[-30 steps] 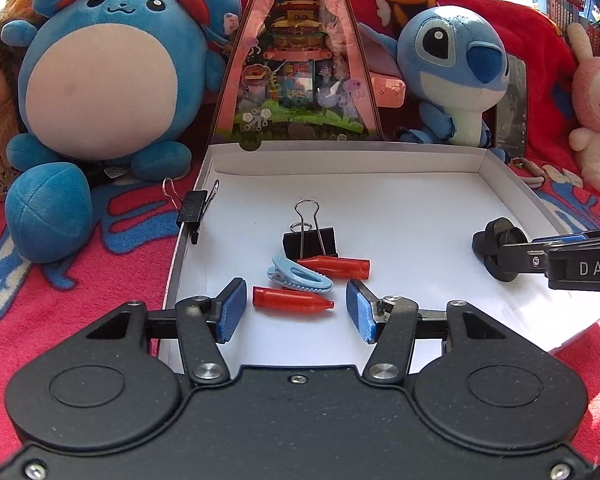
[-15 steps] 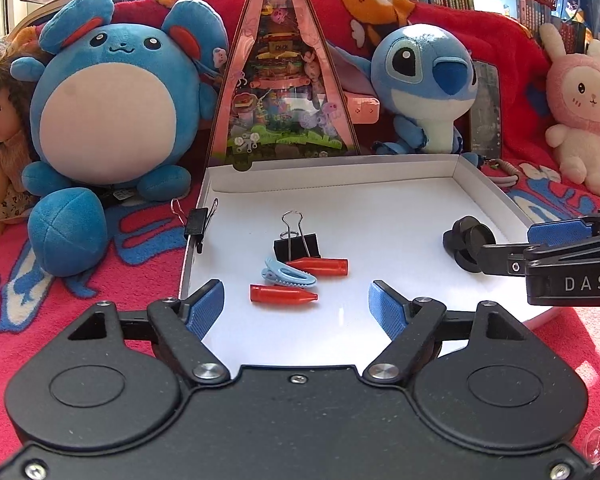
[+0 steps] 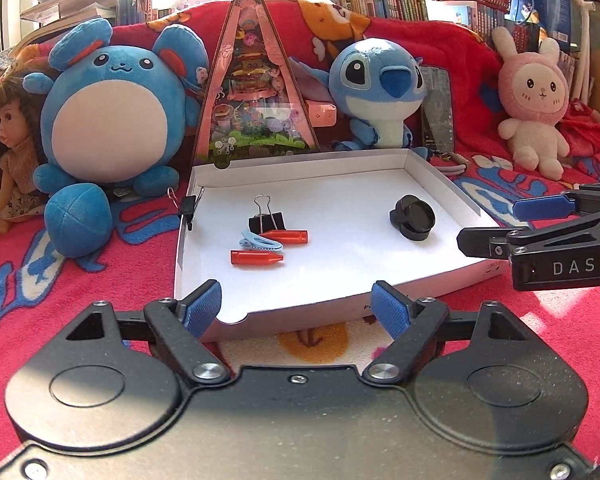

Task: Organize rigid objects
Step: 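Open both tools and withdraw them from the box, then grasp the blue hair clip with the left tool while the right tool grasps a brown walnut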

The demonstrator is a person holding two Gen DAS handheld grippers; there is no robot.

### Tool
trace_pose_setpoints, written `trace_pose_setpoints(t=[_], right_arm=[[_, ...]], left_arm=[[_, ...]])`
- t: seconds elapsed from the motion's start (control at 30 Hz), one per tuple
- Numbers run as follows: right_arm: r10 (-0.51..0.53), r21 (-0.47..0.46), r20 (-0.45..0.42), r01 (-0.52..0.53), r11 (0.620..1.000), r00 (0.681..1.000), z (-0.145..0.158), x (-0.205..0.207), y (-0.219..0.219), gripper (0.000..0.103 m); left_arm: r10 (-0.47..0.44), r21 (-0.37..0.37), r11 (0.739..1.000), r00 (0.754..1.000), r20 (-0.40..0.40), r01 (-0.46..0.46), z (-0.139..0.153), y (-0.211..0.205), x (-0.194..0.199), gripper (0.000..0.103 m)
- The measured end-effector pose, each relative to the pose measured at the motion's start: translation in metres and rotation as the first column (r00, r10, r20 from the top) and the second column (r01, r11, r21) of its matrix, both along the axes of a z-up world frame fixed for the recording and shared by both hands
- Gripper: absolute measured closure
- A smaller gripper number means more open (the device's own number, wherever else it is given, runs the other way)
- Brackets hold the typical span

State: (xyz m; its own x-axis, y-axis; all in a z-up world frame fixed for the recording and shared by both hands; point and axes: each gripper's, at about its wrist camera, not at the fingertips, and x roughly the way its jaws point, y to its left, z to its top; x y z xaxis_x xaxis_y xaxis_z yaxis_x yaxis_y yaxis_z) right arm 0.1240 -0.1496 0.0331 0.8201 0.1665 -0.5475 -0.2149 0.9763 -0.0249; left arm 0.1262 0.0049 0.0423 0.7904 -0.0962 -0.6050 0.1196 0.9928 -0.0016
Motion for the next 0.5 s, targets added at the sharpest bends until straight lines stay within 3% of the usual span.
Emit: trace_pose_setpoints(t=[0.5], right_arm=[[0.006,-0.029,0.054,-0.005,1.0,0.999,-0.012,-0.057,-0.015,0.012]], left_arm=[[-0.047,-0.034,0.998,0.999,-0.017,0.047,-0.007,-0.009,-0.053,0.021]])
